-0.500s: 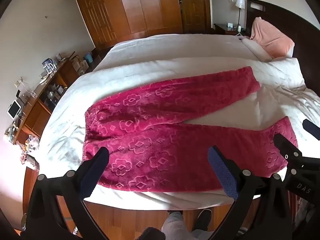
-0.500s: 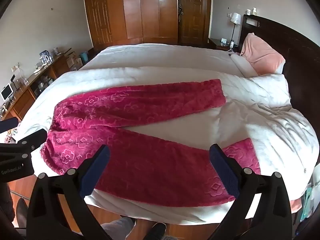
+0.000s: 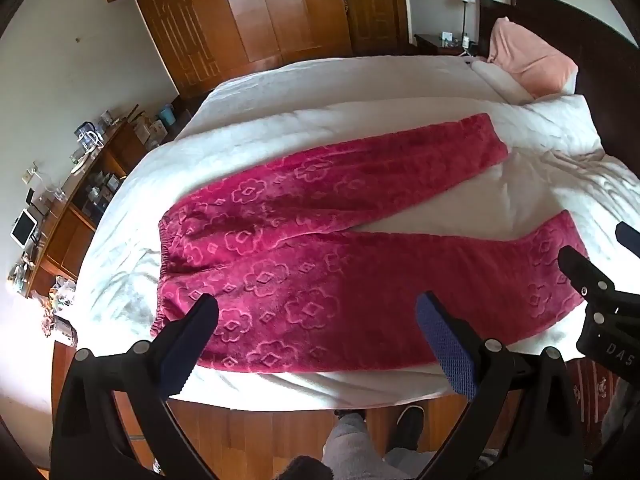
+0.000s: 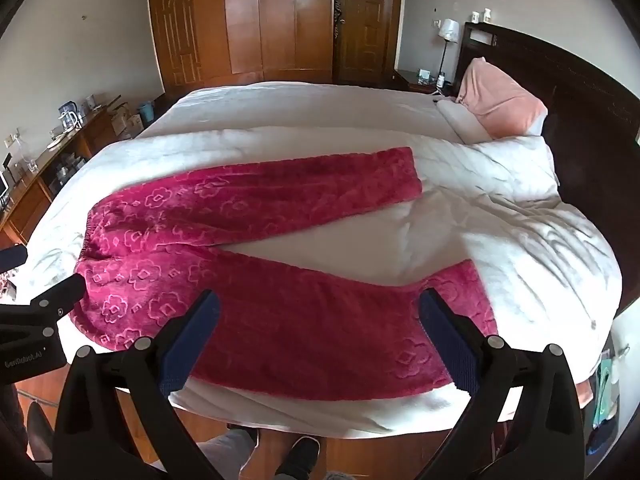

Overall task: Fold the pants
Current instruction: 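Move both tools over the pink fleece pants on the bed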

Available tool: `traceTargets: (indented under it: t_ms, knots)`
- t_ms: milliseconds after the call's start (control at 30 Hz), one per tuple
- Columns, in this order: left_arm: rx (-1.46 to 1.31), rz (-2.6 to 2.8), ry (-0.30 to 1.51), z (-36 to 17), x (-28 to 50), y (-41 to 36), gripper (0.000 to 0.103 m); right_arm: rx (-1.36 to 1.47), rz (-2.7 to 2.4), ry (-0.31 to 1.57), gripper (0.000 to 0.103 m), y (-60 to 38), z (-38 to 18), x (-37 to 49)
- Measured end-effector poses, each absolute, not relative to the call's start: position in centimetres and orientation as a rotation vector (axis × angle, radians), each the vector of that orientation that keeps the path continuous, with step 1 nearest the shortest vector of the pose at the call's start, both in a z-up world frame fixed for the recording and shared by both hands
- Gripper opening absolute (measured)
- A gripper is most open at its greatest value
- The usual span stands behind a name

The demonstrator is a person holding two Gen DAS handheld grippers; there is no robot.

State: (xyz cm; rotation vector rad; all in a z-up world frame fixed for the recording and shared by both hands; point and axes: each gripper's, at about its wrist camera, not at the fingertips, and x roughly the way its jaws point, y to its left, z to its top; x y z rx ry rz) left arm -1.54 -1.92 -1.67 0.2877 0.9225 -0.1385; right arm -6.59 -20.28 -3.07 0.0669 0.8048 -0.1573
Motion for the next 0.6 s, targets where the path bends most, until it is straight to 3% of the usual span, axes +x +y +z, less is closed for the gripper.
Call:
traceTargets:
  t_ms: [600]
  knots:
    - [0.307, -0.148, 0.956, -2.4, -1.6, -4.1, 0.098, 0.076, -0.179, 0.825, 0.100, -21.9, -3.5, -7.0]
